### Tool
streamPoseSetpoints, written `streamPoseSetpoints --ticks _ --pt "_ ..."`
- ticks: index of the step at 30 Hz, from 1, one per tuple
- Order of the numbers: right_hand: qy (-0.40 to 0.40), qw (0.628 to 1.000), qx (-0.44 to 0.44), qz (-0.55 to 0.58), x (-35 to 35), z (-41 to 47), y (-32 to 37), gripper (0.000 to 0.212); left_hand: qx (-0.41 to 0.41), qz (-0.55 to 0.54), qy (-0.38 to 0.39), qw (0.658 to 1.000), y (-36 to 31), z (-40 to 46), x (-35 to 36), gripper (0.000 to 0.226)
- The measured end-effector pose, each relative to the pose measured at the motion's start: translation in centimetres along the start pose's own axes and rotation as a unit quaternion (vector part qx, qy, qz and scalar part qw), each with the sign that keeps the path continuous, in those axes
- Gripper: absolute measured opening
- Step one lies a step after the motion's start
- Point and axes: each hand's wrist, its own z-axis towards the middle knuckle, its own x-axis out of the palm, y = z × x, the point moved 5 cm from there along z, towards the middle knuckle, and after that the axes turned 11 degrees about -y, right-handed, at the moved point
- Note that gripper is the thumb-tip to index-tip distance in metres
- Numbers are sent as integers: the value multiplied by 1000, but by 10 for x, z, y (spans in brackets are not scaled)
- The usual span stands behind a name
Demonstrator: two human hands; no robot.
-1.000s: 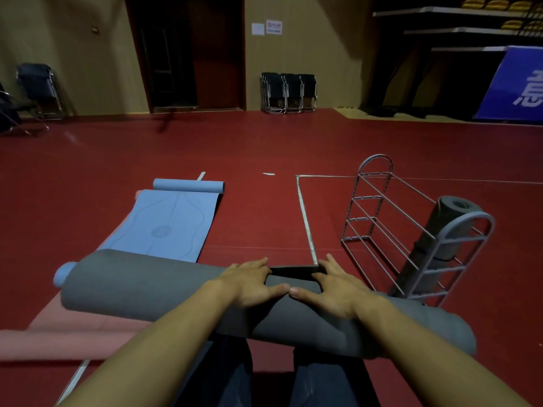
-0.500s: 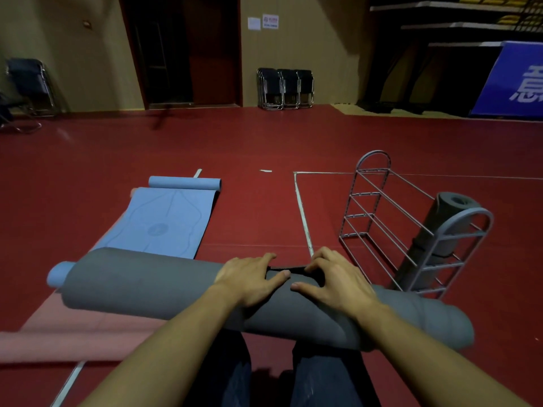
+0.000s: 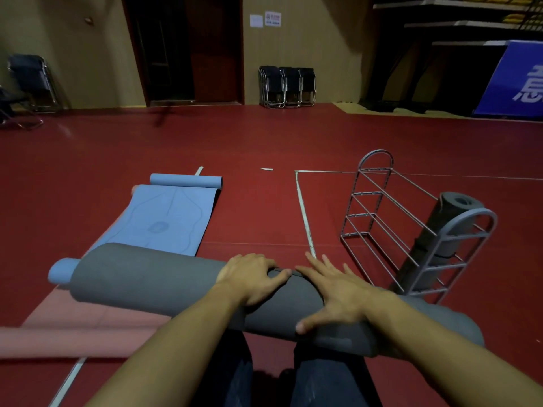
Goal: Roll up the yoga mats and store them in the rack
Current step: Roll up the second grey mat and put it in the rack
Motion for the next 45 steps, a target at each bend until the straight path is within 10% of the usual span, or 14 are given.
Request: streamPoseSetpoints --ticks 14,24,35,40,45 --pt "-76 995 -31 -51 -4 -6 2 123 14 -14 -59 998 7 -6 3 72" --pt "-189 968 122 109 -32 -17 -19 112 -52 -164 -172 970 21 -15 -21 92" --pt "-242 747 238 572 -81 -12 0 57 -163 -589 -47 790 -33 -9 -19 91" --pt "-183 634 260 705 -57 -4 14 75 -181 -721 -33 668 -37 -12 -22 95" --pt "-114 587 247 763 -49 5 29 67 -189 -750 -55 632 -22 -15 -28 100"
